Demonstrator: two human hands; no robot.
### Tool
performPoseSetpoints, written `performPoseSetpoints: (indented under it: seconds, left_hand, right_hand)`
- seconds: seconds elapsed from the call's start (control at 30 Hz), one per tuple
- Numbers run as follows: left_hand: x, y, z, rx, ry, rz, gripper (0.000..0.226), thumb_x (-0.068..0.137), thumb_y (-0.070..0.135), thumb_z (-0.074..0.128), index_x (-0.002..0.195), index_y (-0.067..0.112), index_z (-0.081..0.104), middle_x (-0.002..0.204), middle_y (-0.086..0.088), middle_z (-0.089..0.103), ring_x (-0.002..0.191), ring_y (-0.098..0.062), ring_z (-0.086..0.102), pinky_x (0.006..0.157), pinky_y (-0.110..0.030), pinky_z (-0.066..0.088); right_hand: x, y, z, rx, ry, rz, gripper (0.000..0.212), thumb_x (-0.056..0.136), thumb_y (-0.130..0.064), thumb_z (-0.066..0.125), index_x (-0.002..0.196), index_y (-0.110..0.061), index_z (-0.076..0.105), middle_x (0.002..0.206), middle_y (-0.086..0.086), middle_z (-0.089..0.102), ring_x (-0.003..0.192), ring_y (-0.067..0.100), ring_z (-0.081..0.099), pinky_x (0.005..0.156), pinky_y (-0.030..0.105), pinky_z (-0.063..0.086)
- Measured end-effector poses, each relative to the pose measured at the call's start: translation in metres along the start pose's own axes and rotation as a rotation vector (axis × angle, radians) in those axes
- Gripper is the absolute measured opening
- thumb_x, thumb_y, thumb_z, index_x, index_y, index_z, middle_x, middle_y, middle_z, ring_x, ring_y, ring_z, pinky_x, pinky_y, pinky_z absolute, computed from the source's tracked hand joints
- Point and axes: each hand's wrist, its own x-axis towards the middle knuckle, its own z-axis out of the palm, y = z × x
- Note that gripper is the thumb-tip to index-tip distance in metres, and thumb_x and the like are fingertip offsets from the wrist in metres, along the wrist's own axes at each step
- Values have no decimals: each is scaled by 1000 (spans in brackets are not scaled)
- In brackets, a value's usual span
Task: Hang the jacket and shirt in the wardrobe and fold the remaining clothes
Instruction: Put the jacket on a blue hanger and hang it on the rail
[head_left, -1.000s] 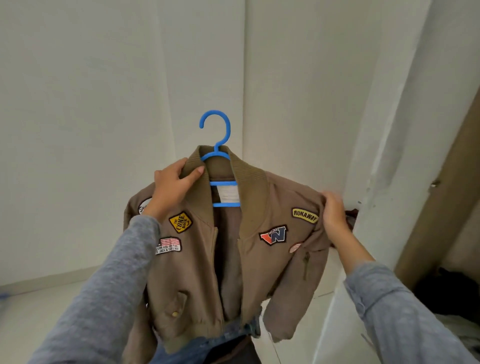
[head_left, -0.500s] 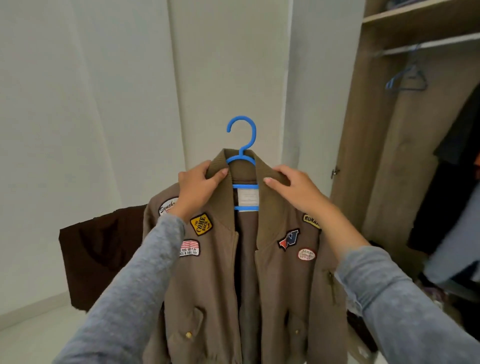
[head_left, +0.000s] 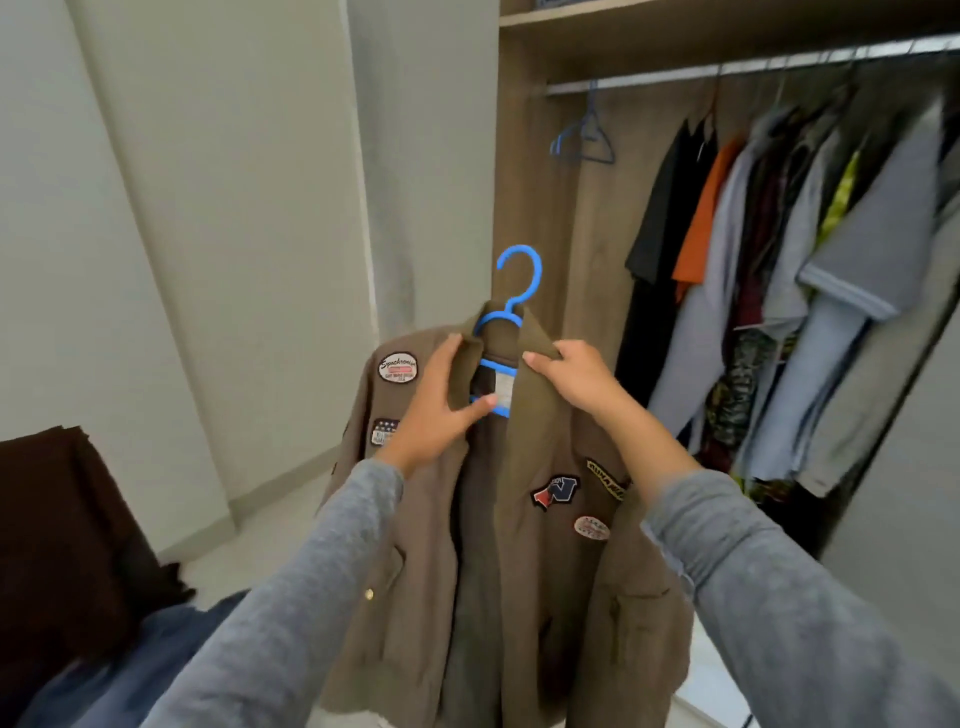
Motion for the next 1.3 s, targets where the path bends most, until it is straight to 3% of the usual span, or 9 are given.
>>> performPoseSetpoints:
  seconds: [0.07,0.2,0.27,0.43,0.5,0.6,0.87,1.1,1.3]
  left_hand:
    - [-17,-9,38,-65,-176,-57,105,73,40,77,151,19,9,154,12,14,135,10,15,107,-5,17]
    - [-44,-14,96,-105,-483,-126,127,64,57,75,148,28,-15,157,13,-13,140,4,0,114,-21,9]
    - [-42,-16,116,-106,-493,-148,135,59,65,74,145,31,-23,154,17,-23,140,3,-10,116,-27,5]
    - [0,-28,136,-96,-335,-154,146,44,80,68,142,32,-29,150,19,-31,141,-4,-21,119,-44,-1]
    - [32,-43,138,-71,-282,-133,148,40,85,63,144,30,-27,152,15,-29,141,-4,-21,118,-47,-4]
    - [89,-67,137,-81,-235,-104,143,46,79,67,146,30,-22,154,13,-24,141,-4,-18,118,-50,0]
    - [265,-102,107,-232,-341,55,124,64,57,78,148,33,-9,156,18,-8,144,-6,0,119,-42,16]
    - [415,-106,126,-311,-416,246,117,63,55,79,150,34,3,156,17,9,144,-7,11,117,-42,22]
    - [508,-100,157,-375,-506,331,117,55,51,86,148,38,16,149,16,30,135,-2,32,112,-39,34]
  right_hand:
    - [6,12,-6,61,93,70,28,90,-31,59,95,-5,69,99,12,69,95,26,63,84,34,50]
    - [28,18,-5,220,192,156,29,89,-31,61,98,-5,67,103,13,69,96,28,64,89,37,51]
    - [46,14,1,262,218,170,30,89,-30,60,101,-3,66,103,13,68,96,27,64,88,35,51]
    - [100,13,14,386,310,231,37,90,-28,58,115,-1,58,113,14,64,104,28,60,96,42,48]
    - [126,14,16,422,369,251,37,91,-24,55,119,0,53,120,16,59,110,29,57,99,39,45]
    - [173,17,14,455,436,258,34,93,-18,51,122,2,47,122,16,54,106,26,53,90,31,42]
    - [310,9,-17,499,597,249,46,96,-17,47,136,2,35,134,17,47,120,29,48,99,34,40]
    - [409,17,-70,381,776,198,38,95,-22,50,124,3,46,121,19,57,108,31,56,82,30,43]
    - [470,34,-104,326,773,165,35,96,-24,49,120,0,46,109,13,56,96,25,54,80,31,41]
